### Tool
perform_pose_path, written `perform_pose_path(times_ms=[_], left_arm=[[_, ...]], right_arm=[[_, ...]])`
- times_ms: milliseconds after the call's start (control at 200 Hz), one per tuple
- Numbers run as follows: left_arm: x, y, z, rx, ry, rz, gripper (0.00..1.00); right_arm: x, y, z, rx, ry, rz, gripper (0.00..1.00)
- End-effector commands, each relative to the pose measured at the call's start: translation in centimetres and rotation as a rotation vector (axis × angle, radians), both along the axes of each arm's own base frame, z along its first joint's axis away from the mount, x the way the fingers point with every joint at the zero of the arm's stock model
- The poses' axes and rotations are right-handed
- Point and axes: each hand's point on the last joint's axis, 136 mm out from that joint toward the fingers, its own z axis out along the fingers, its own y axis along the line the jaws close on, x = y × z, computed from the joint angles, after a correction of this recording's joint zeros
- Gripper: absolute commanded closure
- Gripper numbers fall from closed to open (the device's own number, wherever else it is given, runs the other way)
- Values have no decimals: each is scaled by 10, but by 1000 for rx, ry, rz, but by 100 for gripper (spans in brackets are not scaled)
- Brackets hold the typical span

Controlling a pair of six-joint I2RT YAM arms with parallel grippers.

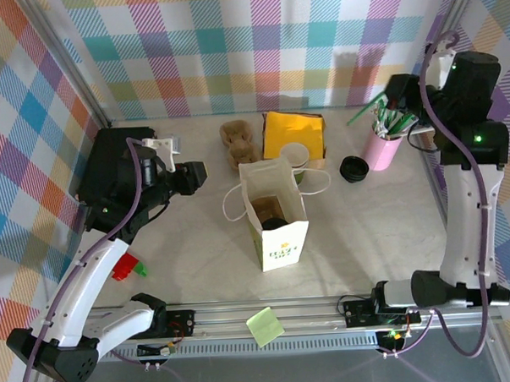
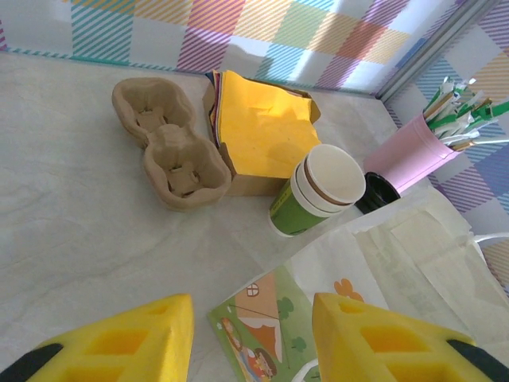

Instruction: Pack the takeout coffee

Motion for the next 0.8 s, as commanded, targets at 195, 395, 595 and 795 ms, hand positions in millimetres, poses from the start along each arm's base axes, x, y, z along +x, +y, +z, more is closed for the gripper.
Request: perform_pose_path(times_ms=[195, 395, 595, 795], left_arm=[[-3, -1, 11, -40, 4, 7, 58], [-3, 2, 9, -31, 7, 26, 58], [-2, 2, 10, -27, 11, 30, 59], [-3, 3, 7, -22, 20, 34, 59]], right_arm=[[-86, 100, 40, 167, 9, 493, 100], [-107, 141, 16, 149, 109, 654, 100], [-105, 179, -32, 33, 201, 711, 100], [-97, 205, -84, -125, 255, 705, 100]])
